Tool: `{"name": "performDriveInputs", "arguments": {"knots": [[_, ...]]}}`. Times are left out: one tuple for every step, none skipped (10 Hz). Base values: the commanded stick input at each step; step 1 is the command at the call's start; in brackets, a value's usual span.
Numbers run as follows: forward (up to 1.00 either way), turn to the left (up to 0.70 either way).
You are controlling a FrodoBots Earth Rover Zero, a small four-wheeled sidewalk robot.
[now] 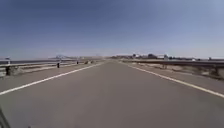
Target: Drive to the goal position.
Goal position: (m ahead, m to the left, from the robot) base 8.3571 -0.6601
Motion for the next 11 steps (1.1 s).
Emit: {"name": "performDriveInputs", "arguments": {"knots": [[1.00, 0.00], [1.00, 0.00], [1.00, 0.00], [1.00, 0.00], [1.00, 0.00], [1.00, 0.00], [1.00, 0.00], [1.00, 0.00], [1.00, 0.00], [1.00, 0.00], [1.00, 0.00]]}}
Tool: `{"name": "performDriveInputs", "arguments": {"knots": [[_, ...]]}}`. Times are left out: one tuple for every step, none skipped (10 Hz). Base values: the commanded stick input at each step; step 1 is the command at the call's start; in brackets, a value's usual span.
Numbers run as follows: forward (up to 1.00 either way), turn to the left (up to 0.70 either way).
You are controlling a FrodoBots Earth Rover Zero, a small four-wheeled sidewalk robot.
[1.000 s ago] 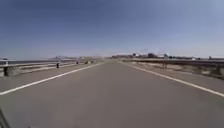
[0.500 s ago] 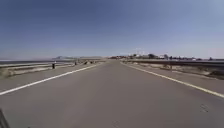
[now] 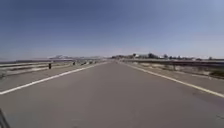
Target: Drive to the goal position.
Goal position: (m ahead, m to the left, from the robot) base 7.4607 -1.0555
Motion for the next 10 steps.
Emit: {"name": "performDriveInputs", "arguments": {"knots": [[1.00, 0.00], [1.00, 0.00], [1.00, 0.00], [1.00, 0.00], [1.00, 0.00], [1.00, 0.00], [1.00, 0.00], [1.00, 0.00], [1.00, 0.00], [1.00, 0.00]]}}
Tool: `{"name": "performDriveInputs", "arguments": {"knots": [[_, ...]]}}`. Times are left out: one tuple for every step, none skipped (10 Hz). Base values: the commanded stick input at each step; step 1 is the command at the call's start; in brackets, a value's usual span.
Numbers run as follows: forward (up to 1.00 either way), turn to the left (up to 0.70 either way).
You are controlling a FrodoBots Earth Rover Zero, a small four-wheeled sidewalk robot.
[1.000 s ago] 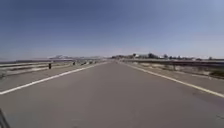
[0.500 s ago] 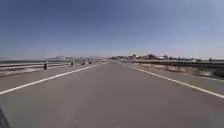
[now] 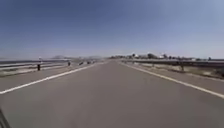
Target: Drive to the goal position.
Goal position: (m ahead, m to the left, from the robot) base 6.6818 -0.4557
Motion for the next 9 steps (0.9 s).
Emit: {"name": "performDriveInputs", "arguments": {"knots": [[1.00, 0.00], [1.00, 0.00], [1.00, 0.00], [1.00, 0.00], [1.00, 0.00], [1.00, 0.00], [1.00, 0.00], [1.00, 0.00], [1.00, 0.00]]}}
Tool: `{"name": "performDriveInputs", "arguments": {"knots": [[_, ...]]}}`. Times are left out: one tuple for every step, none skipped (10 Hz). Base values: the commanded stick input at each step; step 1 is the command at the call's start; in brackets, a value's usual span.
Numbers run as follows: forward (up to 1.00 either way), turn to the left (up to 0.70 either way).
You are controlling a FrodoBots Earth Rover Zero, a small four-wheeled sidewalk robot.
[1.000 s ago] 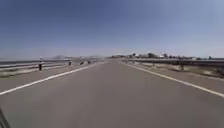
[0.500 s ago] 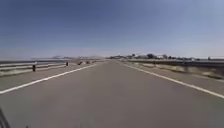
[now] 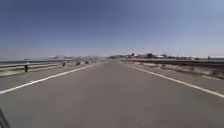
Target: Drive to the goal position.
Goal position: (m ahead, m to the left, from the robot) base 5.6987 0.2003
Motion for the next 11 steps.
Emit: {"name": "performDriveInputs", "arguments": {"knots": [[1.00, 0.00], [1.00, 0.00], [1.00, 0.00], [1.00, 0.00], [1.00, 0.00], [1.00, 0.00], [1.00, 0.00], [1.00, 0.00], [1.00, 0.00], [1.00, 0.00], [1.00, 0.00]]}}
